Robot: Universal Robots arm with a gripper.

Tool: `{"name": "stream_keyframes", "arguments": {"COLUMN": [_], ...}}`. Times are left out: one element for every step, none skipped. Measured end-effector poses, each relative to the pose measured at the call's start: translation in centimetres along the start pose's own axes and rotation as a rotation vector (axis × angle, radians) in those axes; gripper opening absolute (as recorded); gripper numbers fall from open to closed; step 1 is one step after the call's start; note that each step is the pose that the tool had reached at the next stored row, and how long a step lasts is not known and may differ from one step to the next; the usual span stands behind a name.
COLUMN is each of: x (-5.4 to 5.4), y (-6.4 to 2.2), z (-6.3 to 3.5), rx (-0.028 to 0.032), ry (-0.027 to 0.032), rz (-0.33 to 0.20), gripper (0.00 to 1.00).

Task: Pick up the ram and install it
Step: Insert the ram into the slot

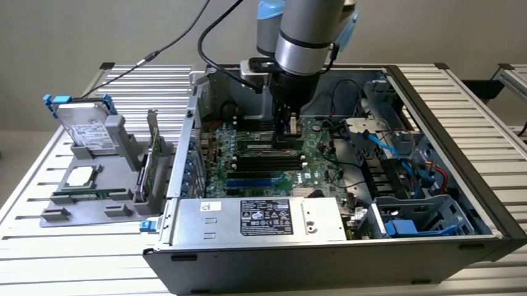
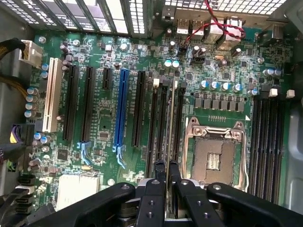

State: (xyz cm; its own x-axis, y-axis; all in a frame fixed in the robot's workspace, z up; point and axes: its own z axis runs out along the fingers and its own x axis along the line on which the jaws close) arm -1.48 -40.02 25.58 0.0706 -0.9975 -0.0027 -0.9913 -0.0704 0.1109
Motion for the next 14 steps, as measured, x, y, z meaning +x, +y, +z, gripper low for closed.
{"name": "stream_keyframes", "arguments": {"x": [0.0,-0.1,-0.3,-0.4,-0.5,-0.5,-0.6,-0.7,-0.7,-0.8,-0.8,-1.0,-1.1,-1.2], "y": [-0.01,-0.02,-0.04,-0.05,-0.06,-0.06,-0.07,-0.07,-0.08,-0.09,-0.10,-0.12,-0.14,-0.15], "z": [0.06,0.11,0.15,0.18,0.23,0.29,0.35,0.40,0.43,0.50,0.58,0.66,0.74,0.83], "rx": [-0.0005,-0.0008,-0.0010,-0.0011,-0.0009,-0.0003,0.0011,0.0022,0.0028,0.0039,0.0050,0.0059,0.0070,0.0074], "ry": [0.0074,0.0157,0.0250,0.0350,0.0441,0.0503,0.0556,0.0610,0.0641,0.0655,0.0676,0.0697,0.0715,0.0746], "rz": [0.001,0.002,0.003,0.004,0.005,0.006,0.006,0.007,0.007,0.007,0.008,0.008,0.008,0.008], "gripper": [0.14,0.14,0.14,0.14,0.14,0.14,0.14,0.14,0.14,0.14,0.14,0.14,0.14,0.14]}}
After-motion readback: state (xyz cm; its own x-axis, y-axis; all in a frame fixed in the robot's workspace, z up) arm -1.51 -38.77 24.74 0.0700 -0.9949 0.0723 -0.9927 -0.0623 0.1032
